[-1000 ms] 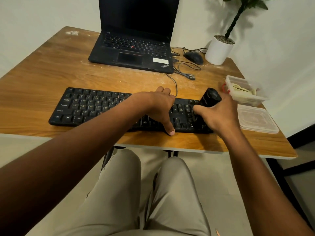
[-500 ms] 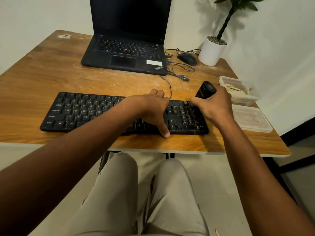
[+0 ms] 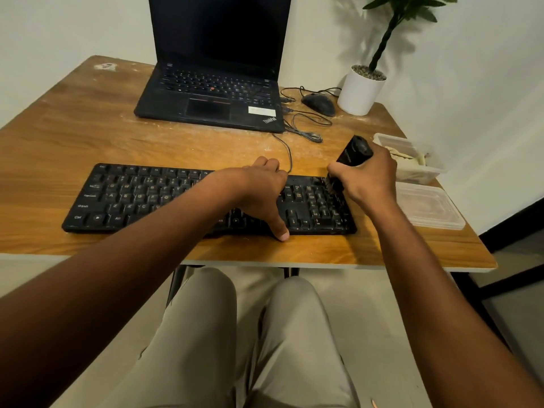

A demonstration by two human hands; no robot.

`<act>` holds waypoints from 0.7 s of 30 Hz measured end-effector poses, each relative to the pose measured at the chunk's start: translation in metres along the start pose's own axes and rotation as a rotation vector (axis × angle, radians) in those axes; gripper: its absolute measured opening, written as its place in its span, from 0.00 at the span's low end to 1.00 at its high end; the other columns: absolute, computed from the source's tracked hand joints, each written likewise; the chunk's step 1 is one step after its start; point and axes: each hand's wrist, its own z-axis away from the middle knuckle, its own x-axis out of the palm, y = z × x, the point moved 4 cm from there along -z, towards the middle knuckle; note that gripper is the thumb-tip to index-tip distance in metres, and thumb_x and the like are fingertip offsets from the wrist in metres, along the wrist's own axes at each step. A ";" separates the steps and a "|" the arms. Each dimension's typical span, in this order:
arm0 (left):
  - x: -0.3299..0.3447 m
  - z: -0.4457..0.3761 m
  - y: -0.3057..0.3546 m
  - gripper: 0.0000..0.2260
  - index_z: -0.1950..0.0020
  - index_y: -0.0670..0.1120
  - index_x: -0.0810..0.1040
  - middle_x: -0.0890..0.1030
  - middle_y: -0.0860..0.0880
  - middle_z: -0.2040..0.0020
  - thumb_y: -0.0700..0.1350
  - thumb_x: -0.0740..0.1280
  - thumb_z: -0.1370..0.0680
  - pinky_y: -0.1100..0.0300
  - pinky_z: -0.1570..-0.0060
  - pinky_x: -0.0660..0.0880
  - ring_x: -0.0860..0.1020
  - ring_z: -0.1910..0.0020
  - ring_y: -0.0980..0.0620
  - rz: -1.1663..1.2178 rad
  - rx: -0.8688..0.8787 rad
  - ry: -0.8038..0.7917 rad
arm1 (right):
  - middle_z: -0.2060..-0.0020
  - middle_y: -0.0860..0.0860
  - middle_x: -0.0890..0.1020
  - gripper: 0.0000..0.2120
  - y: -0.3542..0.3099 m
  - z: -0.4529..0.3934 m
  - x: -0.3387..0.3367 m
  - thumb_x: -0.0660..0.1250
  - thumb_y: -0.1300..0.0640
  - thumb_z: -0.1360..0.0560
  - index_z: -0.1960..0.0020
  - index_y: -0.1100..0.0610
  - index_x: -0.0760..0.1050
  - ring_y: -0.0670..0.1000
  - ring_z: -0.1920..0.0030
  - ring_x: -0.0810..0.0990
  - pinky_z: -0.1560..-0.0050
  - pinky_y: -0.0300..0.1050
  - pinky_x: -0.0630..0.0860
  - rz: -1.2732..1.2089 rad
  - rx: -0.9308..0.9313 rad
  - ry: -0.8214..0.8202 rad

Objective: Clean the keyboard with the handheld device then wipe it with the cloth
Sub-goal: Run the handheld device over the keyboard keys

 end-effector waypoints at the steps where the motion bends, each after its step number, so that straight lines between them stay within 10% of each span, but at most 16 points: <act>1: 0.000 0.000 0.000 0.56 0.18 0.47 0.55 0.59 0.46 0.23 0.69 0.77 0.36 0.42 0.25 0.64 0.56 0.24 0.45 -0.001 0.001 0.000 | 0.63 0.46 0.81 0.11 0.002 0.001 0.001 0.77 0.52 0.36 0.58 0.53 0.78 0.50 0.57 0.82 0.63 0.43 0.74 0.005 0.005 -0.016; 9: 0.002 -0.002 -0.001 0.57 0.18 0.46 0.55 0.57 0.46 0.22 0.70 0.77 0.37 0.41 0.25 0.64 0.56 0.23 0.44 -0.006 0.014 0.002 | 0.57 0.52 0.84 0.18 0.028 0.037 -0.030 0.80 0.54 0.39 0.52 0.55 0.81 0.53 0.56 0.82 0.61 0.47 0.77 0.121 0.115 -0.284; 21: 0.002 -0.002 -0.001 0.56 0.19 0.47 0.56 0.58 0.46 0.22 0.70 0.77 0.37 0.41 0.26 0.65 0.56 0.23 0.45 -0.011 0.000 -0.002 | 0.60 0.46 0.82 0.12 0.006 -0.004 -0.003 0.79 0.51 0.36 0.60 0.50 0.75 0.50 0.56 0.81 0.56 0.49 0.80 0.036 0.030 -0.069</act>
